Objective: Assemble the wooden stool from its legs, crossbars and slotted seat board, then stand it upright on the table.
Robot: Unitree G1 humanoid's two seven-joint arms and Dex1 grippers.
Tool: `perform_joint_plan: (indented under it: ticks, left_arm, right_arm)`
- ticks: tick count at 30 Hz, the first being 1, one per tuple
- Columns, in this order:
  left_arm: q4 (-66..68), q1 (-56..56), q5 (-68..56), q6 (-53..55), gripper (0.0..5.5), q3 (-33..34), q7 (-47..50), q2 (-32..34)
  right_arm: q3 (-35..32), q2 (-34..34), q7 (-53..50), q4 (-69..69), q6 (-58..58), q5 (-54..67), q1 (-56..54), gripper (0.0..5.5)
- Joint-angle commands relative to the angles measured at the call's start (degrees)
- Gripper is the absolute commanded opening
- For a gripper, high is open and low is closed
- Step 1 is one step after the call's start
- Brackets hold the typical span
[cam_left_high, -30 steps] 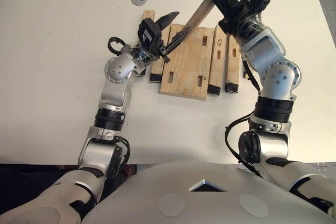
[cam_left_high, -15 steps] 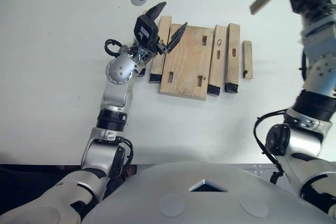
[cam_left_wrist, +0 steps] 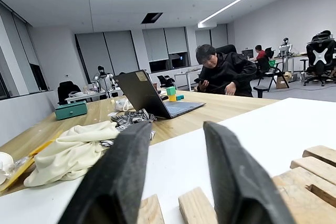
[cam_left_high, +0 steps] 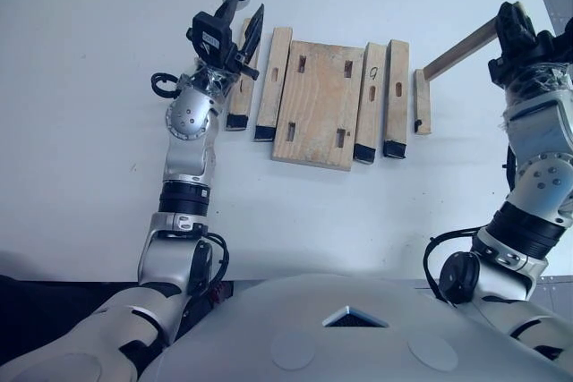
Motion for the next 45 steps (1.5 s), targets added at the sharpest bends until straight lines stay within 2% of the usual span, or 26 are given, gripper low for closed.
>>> perform_joint_plan:
  ticks: [1,7,22,30,36,40,45]
  left_arm:
    - [0.94,-1.02,-0.06,-1.18,1.18,0.50,0.32,0.05]
    - [1.93,-1.52,0.85,-1.54,0.23,0.68,2.01,0.07]
    - [2.83,-2.28,1.50,-1.23,0.19,-0.49,0.88,0.22]
    - [2.93,-2.24,1.56,-1.29,0.19,-0.58,0.94,-0.04]
    - [2.63,-1.82,1.55,-1.14,0.19,-0.79,1.00,-0.28]
    - [1.78,-1.47,1.07,-0.43,0.19,-0.78,0.03,0.49]
    - [1.16,-1.36,1.05,0.44,0.19,-0.99,-0.82,0.74]
  right_arm:
    - [0.73,2.65,-1.19,0.99,0.70,0.87,0.40,0.38]
    - [1.42,3.62,-1.67,1.29,0.46,0.88,0.48,0.38]
    - [3.91,5.27,1.98,10.84,-7.24,-4.45,1.26,0.38]
    - [5.83,4.47,2.02,11.35,-10.37,-7.00,1.33,0.38]
    - [12.00,6.44,0.67,8.19,-14.65,-14.47,6.77,0.38]
    - [19.52,8.18,1.33,7.33,-25.10,-25.16,15.02,0.38]
    - [21.69,9.74,2.58,9.71,-29.25,-27.65,19.59,0.38]
